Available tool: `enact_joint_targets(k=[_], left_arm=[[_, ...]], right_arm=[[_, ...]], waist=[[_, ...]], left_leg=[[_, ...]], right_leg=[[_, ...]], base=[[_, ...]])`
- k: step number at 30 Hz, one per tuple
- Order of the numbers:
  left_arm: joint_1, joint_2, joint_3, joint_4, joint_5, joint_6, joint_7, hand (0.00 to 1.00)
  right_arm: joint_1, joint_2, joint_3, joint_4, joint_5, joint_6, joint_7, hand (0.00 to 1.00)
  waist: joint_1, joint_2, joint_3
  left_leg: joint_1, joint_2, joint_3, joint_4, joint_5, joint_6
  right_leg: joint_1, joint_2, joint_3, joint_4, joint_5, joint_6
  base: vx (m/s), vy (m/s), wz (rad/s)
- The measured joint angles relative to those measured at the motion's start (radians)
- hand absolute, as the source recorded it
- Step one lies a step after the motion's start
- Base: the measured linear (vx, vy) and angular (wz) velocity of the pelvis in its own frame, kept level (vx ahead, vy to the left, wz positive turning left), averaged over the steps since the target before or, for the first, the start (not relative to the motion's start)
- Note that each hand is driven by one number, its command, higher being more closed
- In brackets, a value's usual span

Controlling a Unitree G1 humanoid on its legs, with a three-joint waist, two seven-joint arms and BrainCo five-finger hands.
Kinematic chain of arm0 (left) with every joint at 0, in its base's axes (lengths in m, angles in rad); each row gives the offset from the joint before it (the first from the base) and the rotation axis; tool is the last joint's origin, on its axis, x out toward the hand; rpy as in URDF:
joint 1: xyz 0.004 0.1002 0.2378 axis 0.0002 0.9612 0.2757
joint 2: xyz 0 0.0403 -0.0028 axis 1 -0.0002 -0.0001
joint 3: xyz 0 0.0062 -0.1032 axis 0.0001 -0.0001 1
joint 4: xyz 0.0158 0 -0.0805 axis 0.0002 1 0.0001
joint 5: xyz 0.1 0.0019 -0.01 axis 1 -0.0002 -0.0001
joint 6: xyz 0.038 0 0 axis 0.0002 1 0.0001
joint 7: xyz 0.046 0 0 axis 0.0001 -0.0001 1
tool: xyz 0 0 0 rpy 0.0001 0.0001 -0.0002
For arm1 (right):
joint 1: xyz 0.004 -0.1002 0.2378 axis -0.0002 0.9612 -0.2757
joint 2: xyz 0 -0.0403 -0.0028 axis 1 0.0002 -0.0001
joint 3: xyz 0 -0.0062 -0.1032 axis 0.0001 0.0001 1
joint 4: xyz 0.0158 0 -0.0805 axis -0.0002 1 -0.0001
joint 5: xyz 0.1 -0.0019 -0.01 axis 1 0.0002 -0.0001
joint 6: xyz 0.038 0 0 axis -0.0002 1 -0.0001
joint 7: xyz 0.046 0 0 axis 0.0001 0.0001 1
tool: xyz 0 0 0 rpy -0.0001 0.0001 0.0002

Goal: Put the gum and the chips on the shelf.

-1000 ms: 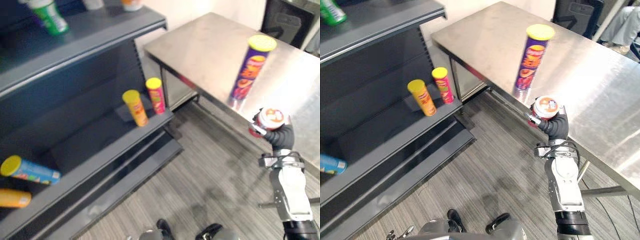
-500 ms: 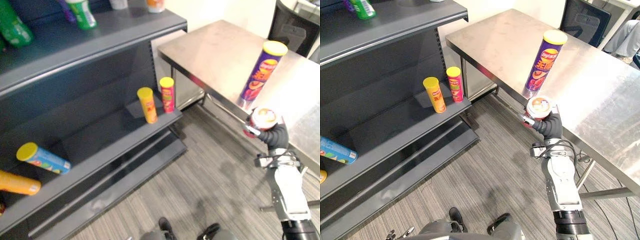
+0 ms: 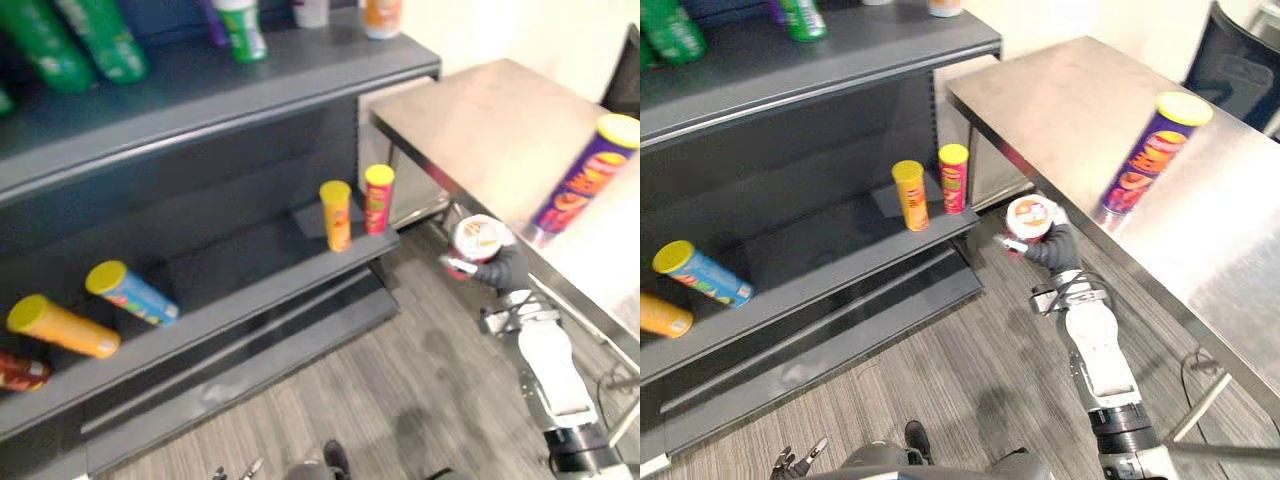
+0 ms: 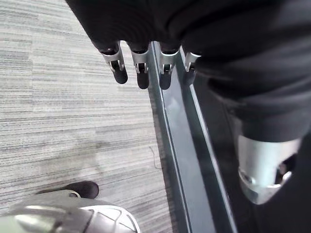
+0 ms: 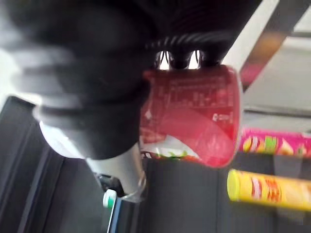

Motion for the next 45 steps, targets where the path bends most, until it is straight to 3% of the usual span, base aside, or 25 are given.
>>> enact_joint_targets(k=[1, 2, 3, 4, 5, 6, 8, 9, 12, 15, 18, 20, 24, 31, 35, 38, 42, 44, 45], left_arm=[[0.001, 0.000, 0.001, -0.004, 0.000, 0.001, 0.000, 0.00], [0.003, 0.000, 0.001, -0.013, 0.001, 0.001, 0.001, 0.00], [-0.001, 0.004, -0.009, -0.019, 0.005, 0.003, 0.000, 0.00], [-0.006, 0.010, -0.019, -0.020, 0.012, 0.005, -0.001, 0.00], [-0.009, 0.025, -0.028, -0.019, 0.017, 0.007, -0.001, 0.00], [-0.011, 0.042, -0.041, -0.014, 0.019, 0.013, -0.003, 0.00], [-0.012, 0.047, -0.047, -0.008, 0.018, 0.022, -0.002, 0.00], [-0.010, 0.051, -0.049, -0.001, 0.016, 0.023, -0.002, 0.00], [-0.009, 0.051, -0.046, -0.001, 0.007, 0.023, 0.000, 0.00], [-0.007, 0.049, -0.042, -0.001, 0.001, 0.021, -0.003, 0.00], [-0.014, 0.033, -0.039, -0.004, 0.003, 0.012, -0.004, 0.00], [-0.024, 0.031, -0.038, -0.004, 0.003, 0.011, -0.003, 0.00], [-0.025, 0.030, -0.037, -0.005, 0.000, 0.010, -0.001, 0.00], [-0.026, 0.031, -0.038, -0.005, -0.001, 0.011, 0.001, 0.00], [-0.026, 0.031, -0.038, -0.004, -0.002, 0.012, 0.021, 0.00], [-0.047, 0.028, -0.038, -0.003, -0.003, 0.011, 0.026, 0.00], [-0.060, 0.016, -0.039, -0.003, -0.003, 0.001, 0.031, 0.00], [-0.062, 0.014, -0.041, -0.003, -0.001, 0.000, 0.032, 0.00], [-0.067, 0.014, -0.040, -0.003, 0.002, 0.000, 0.030, 0.00]], right_arm=[[0.003, 0.004, 0.005, 0.000, 0.000, 0.004, 0.007, 1.00], [0.017, 0.022, 0.009, 0.000, 0.000, 0.008, 0.008, 1.00], [0.044, 0.048, 0.011, -0.001, 0.000, 0.008, 0.003, 1.00], [0.072, 0.063, 0.016, -0.003, 0.000, 0.008, -0.008, 1.00], [0.096, 0.075, 0.024, -0.003, 0.000, 0.009, -0.024, 1.00], [0.120, 0.084, 0.031, -0.007, 0.000, 0.009, -0.040, 1.00], [0.124, 0.085, 0.047, -0.008, 0.000, 0.000, -0.044, 1.00], [0.125, 0.085, 0.060, -0.008, 0.000, -0.006, -0.046, 1.00], [0.125, 0.090, 0.065, -0.009, 0.002, -0.019, -0.051, 1.00], [0.123, 0.101, 0.063, -0.008, 0.011, -0.039, -0.058, 1.00], [0.106, 0.100, 0.062, -0.005, 0.013, -0.043, -0.061, 1.00], [0.103, 0.096, 0.058, 0.000, 0.033, -0.044, -0.063, 1.00], [0.103, 0.096, 0.058, 0.006, 0.033, -0.045, -0.065, 1.00], [0.104, 0.097, 0.057, 0.022, 0.032, -0.059, -0.060, 1.00], [0.107, 0.097, 0.056, 0.027, 0.033, -0.059, -0.055, 1.00], [0.112, 0.094, 0.048, 0.031, 0.045, -0.062, -0.035, 1.00], [0.128, 0.095, 0.049, 0.040, 0.045, -0.062, -0.028, 1.00], [0.127, 0.096, 0.048, 0.040, 0.041, -0.065, -0.033, 1.00], [0.127, 0.098, 0.046, 0.044, 0.037, -0.066, -0.038, 1.00]], waist=[[0.002, 0.000, 0.000], [0.000, 0.004, 0.003], [-0.011, 0.022, 0.015], [-0.023, 0.021, 0.015], [-0.035, 0.010, 0.016], [-0.034, -0.010, 0.015], [-0.032, -0.029, 0.024], [-0.032, -0.023, 0.028], [-0.018, -0.015, 0.032], [-0.018, -0.026, 0.028], [-0.028, -0.017, 0.031], [-0.036, -0.017, 0.031], [-0.037, -0.017, 0.031], [-0.047, -0.017, 0.031], [-0.064, -0.017, 0.031], [-0.065, 0.002, 0.040], [-0.061, 0.019, 0.052], [-0.061, 0.022, 0.059], [-0.062, 0.008, 0.077]], left_leg=[[-0.003, 0.000, -0.015, 0.011, -0.006, 0.002], [-0.004, -0.003, -0.069, 0.026, -0.020, 0.013], [-0.015, 0.008, -0.138, 0.056, -0.032, 0.020], [-0.030, 0.012, -0.197, 0.071, -0.046, 0.019], [-0.035, 0.001, -0.245, 0.081, -0.049, 0.023], [-0.044, -0.026, -0.281, 0.091, -0.048, 0.019], [-0.049, -0.066, -0.317, 0.110, -0.052, 0.020], [-0.061, -0.080, -0.342, 0.128, -0.061, 0.021], [-0.066, -0.088, -0.381, 0.156, -0.082, 0.016], [-0.063, -0.088, -0.392, 0.156, -0.091, 0.000], [-0.064, -0.066, -0.401, 0.152, -0.089, -0.003], [-0.057, -0.049, -0.411, 0.131, -0.081, -0.024], [-0.027, -0.033, -0.414, 0.067, -0.063, -0.053], [-0.022, -0.038, -0.422, 0.045, -0.059, -0.055], [-0.022, -0.044, -0.445, 0.058, -0.052, -0.050], [-0.054, -0.038, -0.442, 0.172, -0.091, -0.052], [-0.115, -0.011, -0.384, 0.341, -0.092, -0.059], [-0.113, -0.022, -0.377, 0.344, -0.070, -0.094], [-0.120, -0.013, -0.356, 0.370, -0.080, -0.095]], right_leg=[[-0.002, -0.001, 0.029, 0.012, 0.014, -0.018], [-0.030, 0.004, 0.156, 0.068, 0.063, -0.097], [-0.090, 0.079, 0.378, 0.092, 0.006, -0.074], [-0.105, 0.167, 0.526, 0.060, -0.056, -0.028], [-0.116, 0.226, 0.633, 0.032, -0.092, -0.005], [-0.136, 0.262, 0.707, -0.003, -0.104, 0.012], [-0.173, 0.282, 0.775, -0.051, -0.098, 0.020], [-0.186, 0.298, 0.802, -0.084, -0.092, 0.031], [-0.187, 0.331, 0.814, -0.181, -0.069, 0.061], [-0.150, 0.352, 0.809, -0.272, -0.027, 0.051], [-0.138, 0.376, 0.794, -0.302, -0.022, 0.052], [-0.138, 0.394, 0.789, -0.305, -0.023, 0.050], [-0.118, 0.409, 0.789, -0.328, -0.025, 0.043], [-0.114, 0.407, 0.786, -0.337, -0.026, 0.042], [-0.115, 0.400, 0.762, -0.301, -0.053, 0.024], [-0.116, 0.404, 0.753, -0.243, -0.110, 0.018], [-0.100, 0.398, 0.738, -0.202, -0.149, 0.015], [-0.092, 0.375, 0.738, -0.180, -0.166, 0.011], [-0.080, 0.360, 0.740, -0.182, -0.168, 0.010]], base=[[0.08, 0.115, 0.67], [0.06, 0.109, 1.03], [0.05, 0.089, 1.45], [0.02, 0.054, 1.65], [0.03, 0.028, 1.72], [0.04, 0.034, 1.39], [0.06, 0.037, 1.07], [0.04, 0.039, 0.81], [0.07, 0.000, 0.47], [0.13, -0.118, 0.09], [0.11, -0.118, 0.01], [0.13, -0.152, 0.07], [0.07, -0.101, 0.01], [-0.01, -0.005, 0.03], [0.02, -0.014, 0.19], [0.01, -0.030, 0.20], [-0.06, -0.018, 0.16], [-0.08, -0.026, 0.16], [-0.09, 0.004, 0.15]])
